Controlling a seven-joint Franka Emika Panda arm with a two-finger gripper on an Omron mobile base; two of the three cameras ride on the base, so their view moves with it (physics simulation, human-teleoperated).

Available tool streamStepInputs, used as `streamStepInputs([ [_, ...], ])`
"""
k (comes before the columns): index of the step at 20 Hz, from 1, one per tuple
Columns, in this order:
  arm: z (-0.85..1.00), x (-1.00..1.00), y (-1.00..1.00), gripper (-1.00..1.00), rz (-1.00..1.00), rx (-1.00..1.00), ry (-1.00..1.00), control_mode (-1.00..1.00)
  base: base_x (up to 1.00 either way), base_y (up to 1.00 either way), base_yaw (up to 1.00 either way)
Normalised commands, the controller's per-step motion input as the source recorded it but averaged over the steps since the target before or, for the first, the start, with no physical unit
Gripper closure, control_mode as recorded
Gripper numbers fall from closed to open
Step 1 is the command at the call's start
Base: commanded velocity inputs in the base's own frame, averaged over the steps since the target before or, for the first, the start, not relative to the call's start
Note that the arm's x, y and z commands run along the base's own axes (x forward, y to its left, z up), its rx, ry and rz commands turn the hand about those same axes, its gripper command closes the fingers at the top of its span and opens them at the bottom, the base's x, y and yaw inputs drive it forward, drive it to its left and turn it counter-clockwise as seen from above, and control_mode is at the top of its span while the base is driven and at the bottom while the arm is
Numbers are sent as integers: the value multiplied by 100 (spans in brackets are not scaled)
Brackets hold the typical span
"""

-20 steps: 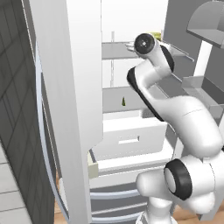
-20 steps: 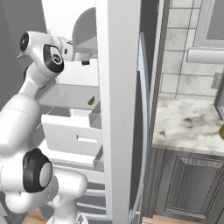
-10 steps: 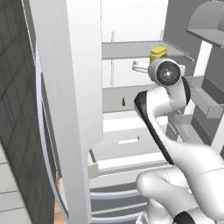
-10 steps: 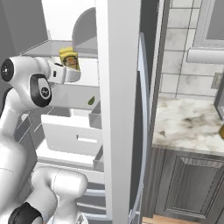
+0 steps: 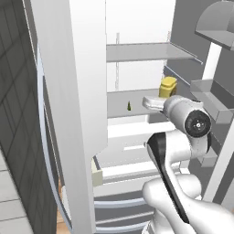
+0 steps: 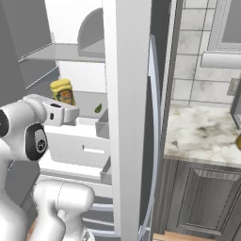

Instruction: Move the lemon wedge and mustard from the top shelf to the second highest shelf to make space. Then, place the pitcher from the counter on the cleared top shelf.

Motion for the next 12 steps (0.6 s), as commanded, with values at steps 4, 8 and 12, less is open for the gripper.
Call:
streamStepInputs([
  [4,-38,-5,3,100,4,0,-2,-100,0,0,0],
  [8,-26,0,0,100,0,0,-2,-100,0,0,0],
  [12,-20,0,0,100,0,0,-2,-100,0,0,0],
])
